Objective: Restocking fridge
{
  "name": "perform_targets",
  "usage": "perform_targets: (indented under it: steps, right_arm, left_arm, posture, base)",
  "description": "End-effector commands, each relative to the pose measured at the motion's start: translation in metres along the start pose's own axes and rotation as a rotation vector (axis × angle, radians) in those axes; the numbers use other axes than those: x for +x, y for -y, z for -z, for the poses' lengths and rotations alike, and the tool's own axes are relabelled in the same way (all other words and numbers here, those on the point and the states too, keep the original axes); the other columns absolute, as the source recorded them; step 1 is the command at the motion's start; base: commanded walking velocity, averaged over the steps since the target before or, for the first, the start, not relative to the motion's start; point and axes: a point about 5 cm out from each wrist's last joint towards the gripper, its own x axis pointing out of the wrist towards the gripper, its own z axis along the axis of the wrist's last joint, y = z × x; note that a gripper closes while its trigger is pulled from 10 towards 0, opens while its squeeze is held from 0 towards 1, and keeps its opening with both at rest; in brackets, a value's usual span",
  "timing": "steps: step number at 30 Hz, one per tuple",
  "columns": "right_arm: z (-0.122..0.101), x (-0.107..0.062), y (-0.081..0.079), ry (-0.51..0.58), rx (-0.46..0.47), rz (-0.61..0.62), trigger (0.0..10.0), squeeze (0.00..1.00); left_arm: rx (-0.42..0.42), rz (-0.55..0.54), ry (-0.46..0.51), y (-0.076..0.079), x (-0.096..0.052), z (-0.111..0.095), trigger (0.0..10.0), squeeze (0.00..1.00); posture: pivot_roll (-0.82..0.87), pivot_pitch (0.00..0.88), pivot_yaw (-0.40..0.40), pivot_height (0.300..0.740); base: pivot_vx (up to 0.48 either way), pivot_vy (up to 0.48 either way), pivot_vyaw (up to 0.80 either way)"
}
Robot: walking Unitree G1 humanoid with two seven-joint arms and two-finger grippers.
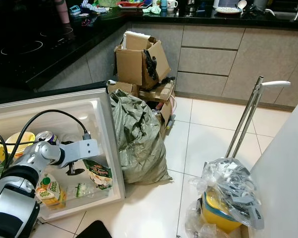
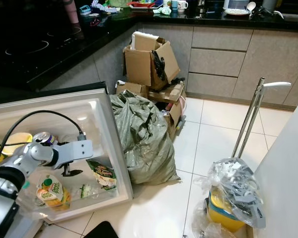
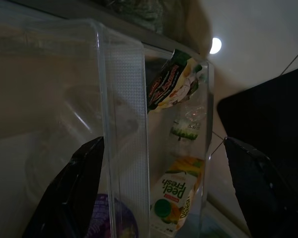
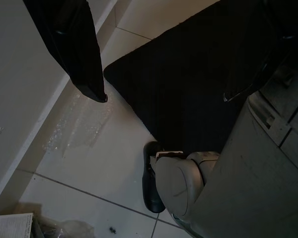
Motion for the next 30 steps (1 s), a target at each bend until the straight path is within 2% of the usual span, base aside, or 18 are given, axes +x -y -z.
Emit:
perform_targets:
  steps: [1, 3, 6, 9, 11, 12, 13, 18, 21, 22, 23, 25, 26, 27, 28, 30]
  right_arm:
    - [0.003, 0.001, -0.004, -0.013, -0.019, -0.009, 10.0, 0.00]
    - [0.003, 0.001, -0.003, -0.013, -0.020, -0.008, 10.0, 0.00]
    - [0.002, 0.001, -0.003, -0.013, -0.023, -0.007, 10.0, 0.00]
    - [0.002, 0.000, -0.002, -0.013, -0.025, -0.006, 10.0, 0.00]
    - [0.002, 0.000, -0.002, -0.013, -0.025, -0.005, 10.0, 0.00]
    - [0.002, 0.000, -0.002, -0.013, -0.025, -0.005, 10.0, 0.00]
    - [0.002, 0.000, -0.002, -0.013, -0.025, -0.004, 10.0, 0.00]
    - [0.002, 0.000, -0.002, -0.013, -0.023, -0.003, 10.0, 0.00]
    - [0.002, 0.000, -0.001, -0.014, -0.022, -0.002, 10.0, 0.00]
    - [0.002, 0.000, -0.001, -0.014, -0.022, -0.002, 10.0, 0.00]
    - [0.003, 0.000, -0.001, -0.014, -0.021, -0.002, 10.0, 0.00]
    - [0.003, 0.000, -0.001, -0.014, -0.021, -0.002, 10.0, 0.00]
    - [0.004, 0.000, -0.001, -0.015, -0.017, -0.001, 10.0, 0.00]
    - [0.005, 0.000, -0.001, -0.015, -0.016, -0.001, 10.0, 0.00]
    - [0.005, 0.000, -0.001, -0.015, -0.016, -0.001, 10.0, 0.00]
    - [0.007, 0.000, -0.002, -0.020, -0.015, -0.003, 10.0, 0.00]
  left_arm:
    - [-0.007, 0.049, 0.023, 0.009, 0.006, -0.002, 10.0, 0.00]
    - [-0.020, 0.089, 0.044, 0.012, 0.006, -0.004, 10.0, 0.00]
    - [-0.035, 0.210, 0.082, 0.019, 0.005, -0.006, 10.0, 0.00]
    - [-0.027, 0.292, 0.084, 0.024, 0.003, -0.006, 10.0, 0.00]
    - [-0.023, 0.361, 0.058, 0.030, -0.001, 0.000, 10.0, 0.00]
    - [-0.023, 0.361, 0.058, 0.030, -0.001, 0.000, 10.0, 0.00]
    - [-0.020, 0.434, 0.012, 0.037, -0.006, 0.010, 10.0, 0.00]
    - [-0.036, 0.506, -0.068, 0.048, -0.014, 0.029, 10.0, 0.00]
    - [-0.079, 0.564, -0.134, 0.062, -0.021, 0.047, 10.0, 0.00]
    - [-0.079, 0.564, -0.134, 0.062, -0.021, 0.047, 10.0, 0.00]
    - [-0.115, 0.581, -0.174, 0.070, -0.025, 0.059, 10.0, 0.00]
    - [-0.115, 0.581, -0.174, 0.070, -0.025, 0.059, 10.0, 0.00]
    - [-0.234, 0.526, -0.249, 0.082, -0.036, 0.086, 10.0, 0.00]
    - [-0.275, 0.495, -0.269, 0.085, -0.039, 0.094, 10.0, 0.00]
    - [-0.275, 0.495, -0.269, 0.085, -0.039, 0.094, 10.0, 0.00]
    - [-0.389, 0.393, -0.268, 0.089, -0.047, 0.107, 10.0, 0.00]
  posture:
    - [-0.09, 0.033, 0.044, 0.740]
    - [-0.09, 0.028, 0.043, 0.740]
    - [-0.09, 0.028, 0.042, 0.740]
    - [-0.09, 0.029, 0.042, 0.740]
    - [-0.09, 0.029, 0.042, 0.740]
    - [-0.09, 0.029, 0.042, 0.740]
    - [-0.09, 0.029, 0.042, 0.740]
    - [-0.09, 0.030, 0.043, 0.740]
    - [-0.09, 0.030, 0.043, 0.740]
    - [-0.09, 0.030, 0.043, 0.740]
    - [-0.09, 0.034, 0.050, 0.740]
    - [-0.09, 0.034, 0.050, 0.740]
    - [-0.09, 0.037, 0.054, 0.740]
    - [-0.09, 0.038, 0.054, 0.740]
    - [-0.09, 0.038, 0.054, 0.740]
    - [-0.09, 0.039, 0.054, 0.740]
  base:
    - [0.000, 0.000, 0.00]
    - [0.000, 0.000, 0.00]
    - [0.000, 0.000, 0.00]
    - [0.000, 0.000, 0.00]
    - [0.000, 0.000, 0.00]
    - [0.000, 0.000, 0.00]
    - [0.000, 0.000, 0.00]
    - [0.000, 0.000, 0.00]
    - [0.000, 0.000, 0.00]
    - [0.000, 0.000, 0.00]
    - [0.000, 0.000, 0.00]
    - [0.000, 0.000, 0.00]
    - [0.000, 0.000, 0.00]
    - [0.000, 0.000, 0.00]
    - [0.000, 0.000, 0.00]
    - [0.000, 0.000, 0.00]
